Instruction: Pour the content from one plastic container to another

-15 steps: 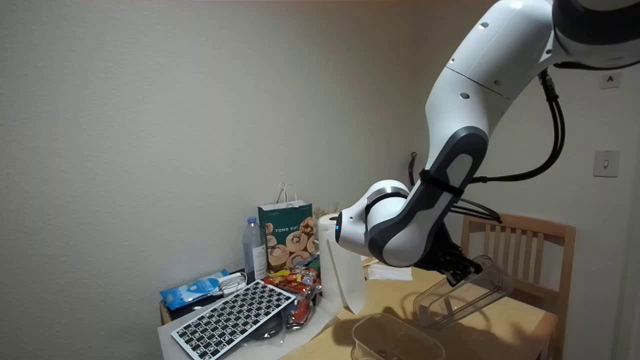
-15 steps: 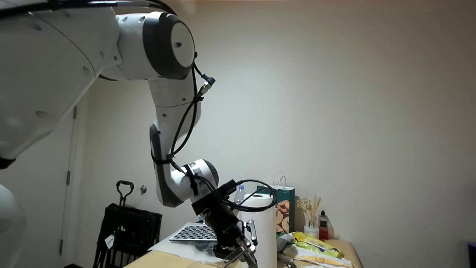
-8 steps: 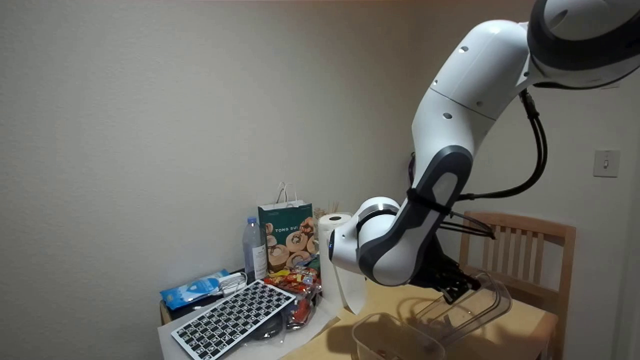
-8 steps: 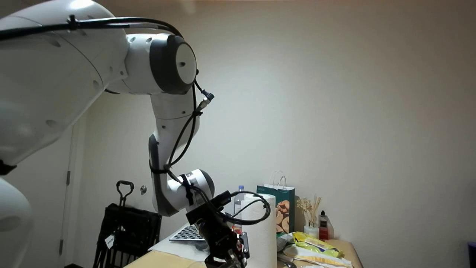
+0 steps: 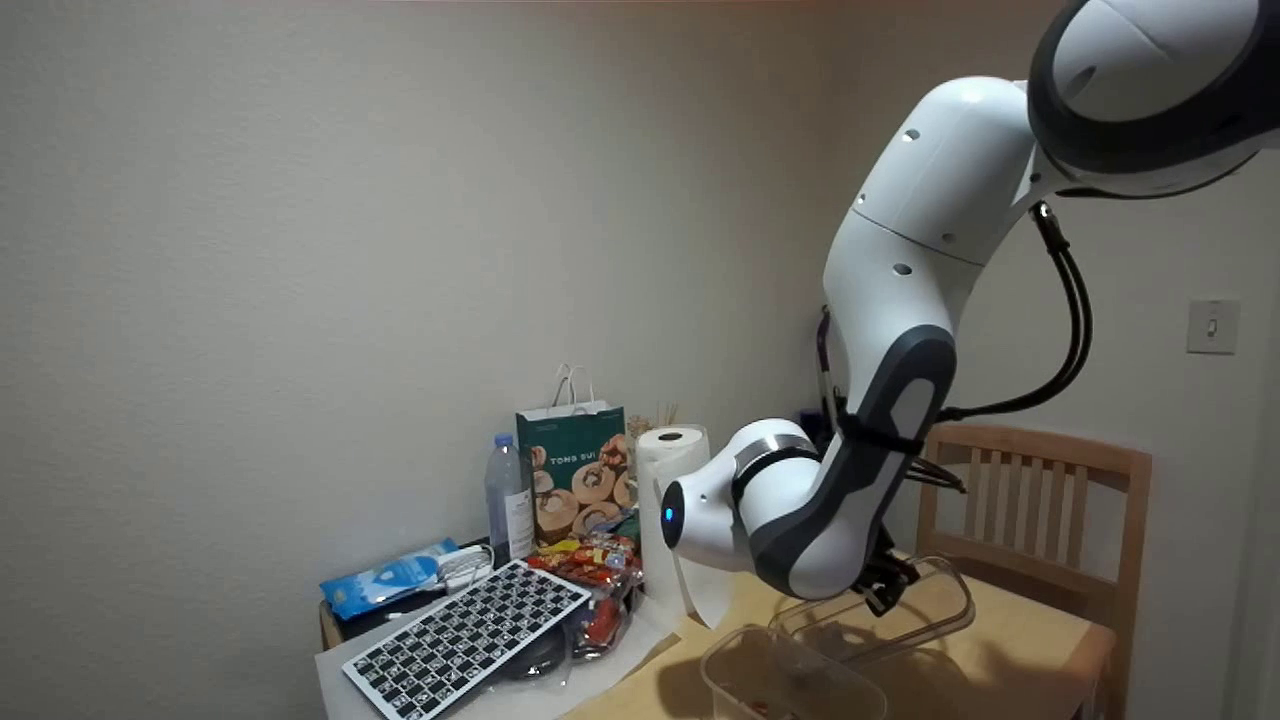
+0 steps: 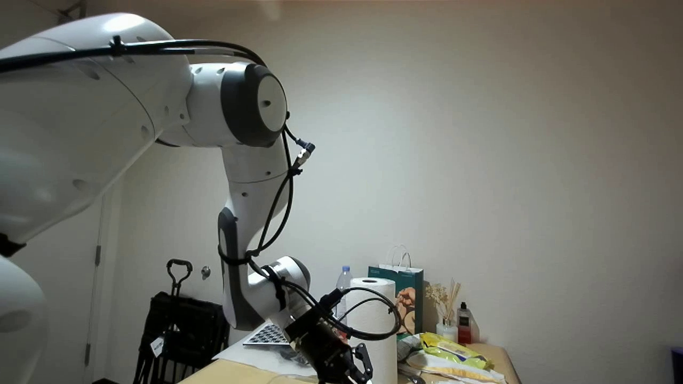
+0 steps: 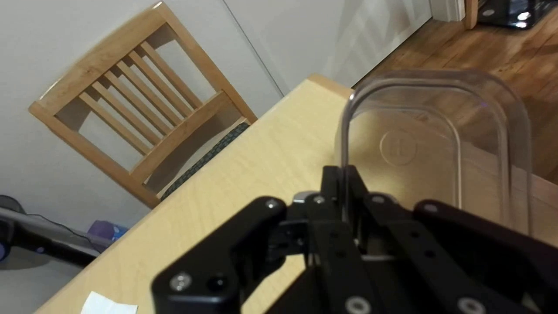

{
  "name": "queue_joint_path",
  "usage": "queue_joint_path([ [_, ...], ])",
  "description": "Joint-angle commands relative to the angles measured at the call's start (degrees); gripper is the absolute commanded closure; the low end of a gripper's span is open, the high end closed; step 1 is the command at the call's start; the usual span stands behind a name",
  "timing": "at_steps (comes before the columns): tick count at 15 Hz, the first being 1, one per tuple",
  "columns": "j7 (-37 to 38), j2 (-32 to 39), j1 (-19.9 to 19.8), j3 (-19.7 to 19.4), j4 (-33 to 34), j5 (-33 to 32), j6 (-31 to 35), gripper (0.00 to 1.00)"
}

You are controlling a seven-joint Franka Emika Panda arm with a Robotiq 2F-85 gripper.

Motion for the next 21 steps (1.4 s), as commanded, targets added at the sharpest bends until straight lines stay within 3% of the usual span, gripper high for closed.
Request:
queue_joint_path([
  [1, -1.2, 4.7, 0.3, -0.7, 1.4, 0.3, -1.8, 0.94],
  [7, -7.0, 15.7, 0.8, -0.2, 8.2, 1.3, -8.2, 0.94],
  [8, -7.9, 17.1, 0.9, -0.3, 9.4, 1.3, -9.2, 0.68],
  [10, -10.2, 17.9, 1.0, -0.2, 11.9, 1.4, -12.0, 0.63],
  [15, -11.0, 17.8, 1.1, -0.1, 15.6, 2.5, -17.7, 0.30],
  [19, -10.6, 13.9, 1.8, 0.4, 17.4, 5.6, -25.0, 0.04],
  [21, -12.7, 10.7, 2.2, 1.0, 18.4, 7.7, -31.2, 0.00],
])
